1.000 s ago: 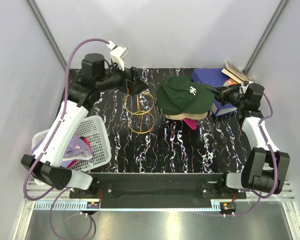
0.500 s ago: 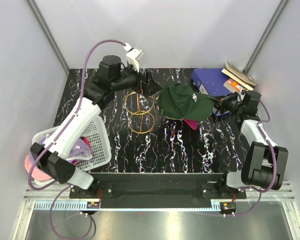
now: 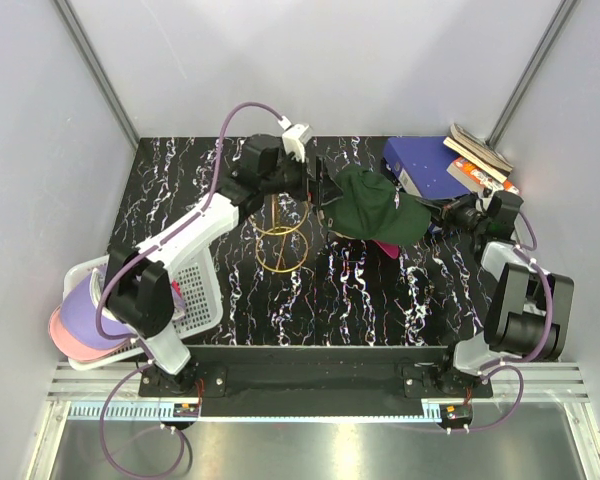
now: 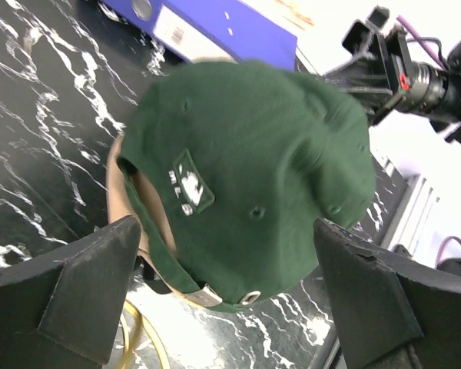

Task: Stack the hats

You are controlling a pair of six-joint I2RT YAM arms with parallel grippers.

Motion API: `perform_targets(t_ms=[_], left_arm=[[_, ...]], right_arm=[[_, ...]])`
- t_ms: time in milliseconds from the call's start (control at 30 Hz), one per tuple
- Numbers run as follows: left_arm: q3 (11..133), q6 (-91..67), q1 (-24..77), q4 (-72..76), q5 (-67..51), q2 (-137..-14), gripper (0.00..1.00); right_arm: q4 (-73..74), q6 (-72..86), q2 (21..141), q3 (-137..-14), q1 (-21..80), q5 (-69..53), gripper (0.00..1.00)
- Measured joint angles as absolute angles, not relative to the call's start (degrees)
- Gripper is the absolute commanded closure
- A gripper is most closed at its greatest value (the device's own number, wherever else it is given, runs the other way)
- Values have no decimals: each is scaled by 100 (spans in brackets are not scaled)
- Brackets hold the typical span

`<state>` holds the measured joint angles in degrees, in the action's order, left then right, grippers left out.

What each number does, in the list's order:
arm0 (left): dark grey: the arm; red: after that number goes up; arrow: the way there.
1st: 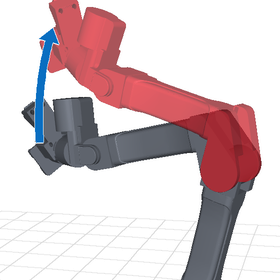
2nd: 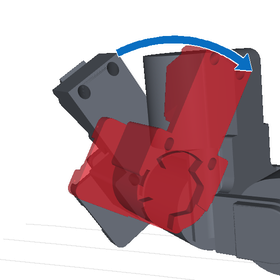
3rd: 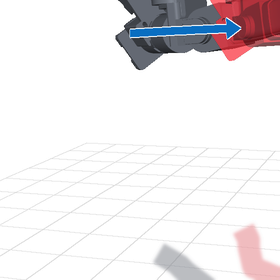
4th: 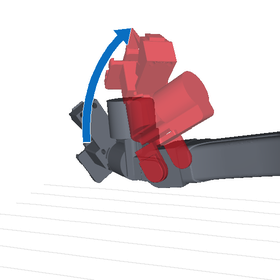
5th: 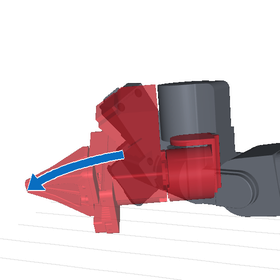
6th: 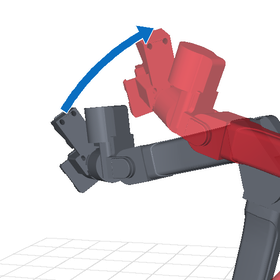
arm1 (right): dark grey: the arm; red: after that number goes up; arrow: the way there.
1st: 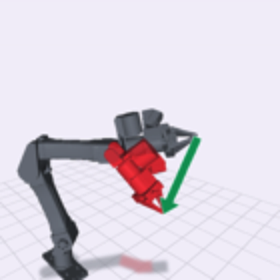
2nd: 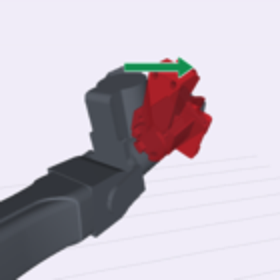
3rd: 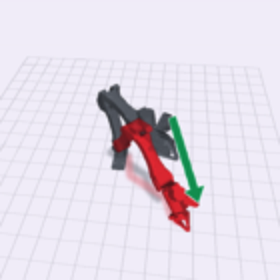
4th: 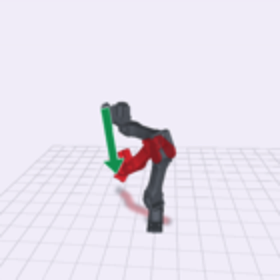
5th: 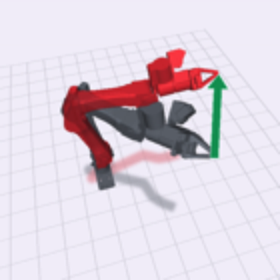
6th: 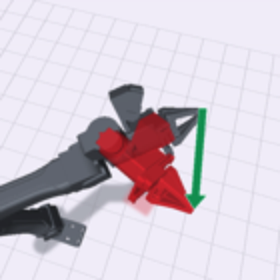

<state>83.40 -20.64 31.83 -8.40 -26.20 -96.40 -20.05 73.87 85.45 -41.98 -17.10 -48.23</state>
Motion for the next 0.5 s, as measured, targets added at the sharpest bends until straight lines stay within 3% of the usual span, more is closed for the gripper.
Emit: perform_targets(t_ms=[400,500], left_arm=[[7533,-2305,3385,121,-3153,-9697,2],[7533,-2298,3398,143,-3159,-9738,2]], right_arm=[[-2156,7109,8772,-4195,-1717,-4880,98],[-2097,6934,8748,-4195,-1717,-4788,78]])
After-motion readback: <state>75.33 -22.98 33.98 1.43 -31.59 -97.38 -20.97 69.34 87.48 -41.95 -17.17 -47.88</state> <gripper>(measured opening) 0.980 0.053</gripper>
